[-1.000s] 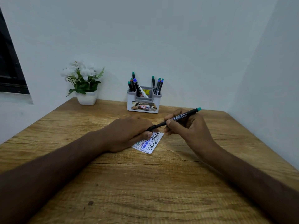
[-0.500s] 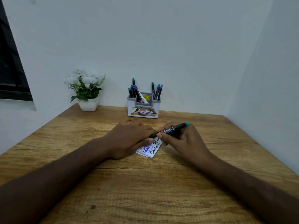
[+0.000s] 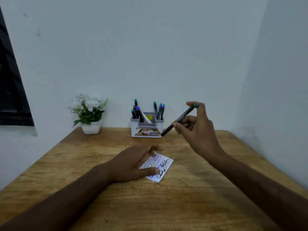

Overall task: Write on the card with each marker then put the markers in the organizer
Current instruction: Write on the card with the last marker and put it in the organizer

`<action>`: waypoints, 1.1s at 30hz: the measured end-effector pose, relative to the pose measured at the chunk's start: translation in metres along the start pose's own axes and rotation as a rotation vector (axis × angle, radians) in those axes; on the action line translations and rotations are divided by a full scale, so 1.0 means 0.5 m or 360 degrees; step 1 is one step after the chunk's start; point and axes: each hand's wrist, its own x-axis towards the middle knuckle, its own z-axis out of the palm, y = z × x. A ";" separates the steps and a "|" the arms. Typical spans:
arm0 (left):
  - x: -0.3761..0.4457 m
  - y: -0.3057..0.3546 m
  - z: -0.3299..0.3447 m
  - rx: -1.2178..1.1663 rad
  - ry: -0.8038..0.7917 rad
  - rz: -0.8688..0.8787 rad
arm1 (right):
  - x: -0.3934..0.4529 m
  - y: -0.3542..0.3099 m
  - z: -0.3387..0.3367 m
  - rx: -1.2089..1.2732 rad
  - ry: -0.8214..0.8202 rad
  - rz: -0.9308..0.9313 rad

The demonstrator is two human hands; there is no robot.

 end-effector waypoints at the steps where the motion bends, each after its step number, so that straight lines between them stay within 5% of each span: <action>1: -0.001 0.000 0.000 -0.0003 -0.0005 0.0011 | 0.029 -0.001 0.005 -0.0097 0.0021 -0.0038; 10: -0.001 -0.001 -0.001 -0.0015 -0.0051 0.0000 | 0.268 0.013 0.140 -0.0482 -0.0101 -0.0337; 16: 0.001 -0.002 -0.002 -0.0006 -0.0073 0.0015 | 0.279 0.060 0.209 -0.0800 -0.0344 -0.0358; 20: 0.003 0.000 -0.002 0.0008 -0.0081 0.0015 | 0.268 0.087 0.225 -0.1049 -0.0218 -0.0405; 33: 0.004 0.005 -0.003 0.0029 -0.0090 0.0014 | 0.281 0.086 0.208 -0.0670 -0.0057 -0.0321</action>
